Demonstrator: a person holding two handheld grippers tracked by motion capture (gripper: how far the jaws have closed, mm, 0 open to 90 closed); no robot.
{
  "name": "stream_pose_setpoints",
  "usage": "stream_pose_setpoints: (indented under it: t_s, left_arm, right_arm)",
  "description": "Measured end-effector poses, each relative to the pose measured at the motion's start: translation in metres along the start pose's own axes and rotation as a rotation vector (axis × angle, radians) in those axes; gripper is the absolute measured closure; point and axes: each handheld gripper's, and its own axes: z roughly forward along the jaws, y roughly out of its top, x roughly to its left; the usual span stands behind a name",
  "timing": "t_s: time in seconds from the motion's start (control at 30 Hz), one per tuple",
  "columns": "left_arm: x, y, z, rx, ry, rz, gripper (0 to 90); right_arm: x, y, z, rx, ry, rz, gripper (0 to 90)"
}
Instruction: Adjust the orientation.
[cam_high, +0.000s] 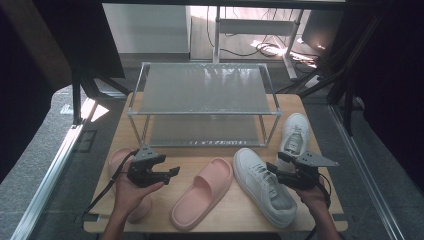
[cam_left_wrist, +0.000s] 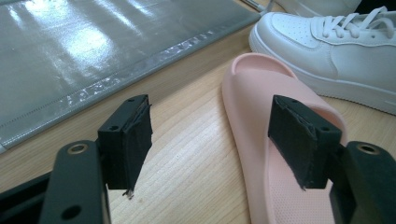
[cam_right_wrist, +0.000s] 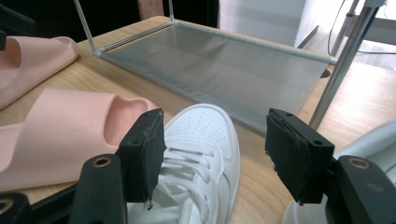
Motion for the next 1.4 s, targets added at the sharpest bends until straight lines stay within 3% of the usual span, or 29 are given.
stream_pose_setpoints:
  t_s: [0.27,0.4,0.53,0.7,0.87,0.97,1.2,1.33,1.4]
  left_arm:
    - [0.003,-0.002,-0.001,-0.007,0.009,-0.016,42.7]
    - [0.000,-0.003,-0.001,-0.008,-0.014,-0.003,55.4]
    - [-0.003,-0.002,-0.002,-0.010,-0.045,0.001,78.4]
    - [-0.012,0.000,0.001,-0.004,-0.037,0.026,89.1]
    - [-0.023,0.004,0.004,-0.005,-0.019,0.041,90.0]
    - [-0.029,-0.002,0.007,0.026,0.008,0.038,89.9]
    - [-0.021,-0.026,0.004,0.031,0.032,-0.044,90.0]
    - [-0.019,-0.035,-0.006,0.023,0.067,-0.029,90.0]
    - [-0.014,-0.038,-0.008,0.013,0.035,-0.056,90.0]
  right_arm:
    - [-0.004,0.000,0.000,-0.002,0.003,-0.002,39.1]
    - [-0.002,0.001,0.001,0.003,-0.016,-0.002,40.0]
    - [0.000,0.003,0.002,0.005,-0.026,-0.003,40.3]
    - [0.000,0.006,0.004,0.010,-0.024,-0.006,40.6]
    - [-0.002,0.021,0.009,0.004,-0.025,-0.023,41.2]
    - [-0.003,0.021,0.012,0.009,-0.010,-0.022,41.3]
    - [-0.005,0.018,0.000,-0.007,-0.021,0.004,41.9]
    - [-0.002,0.018,-0.003,-0.011,-0.037,0.006,42.1]
    - [-0.001,0.017,-0.002,-0.004,-0.040,0.009,42.0]
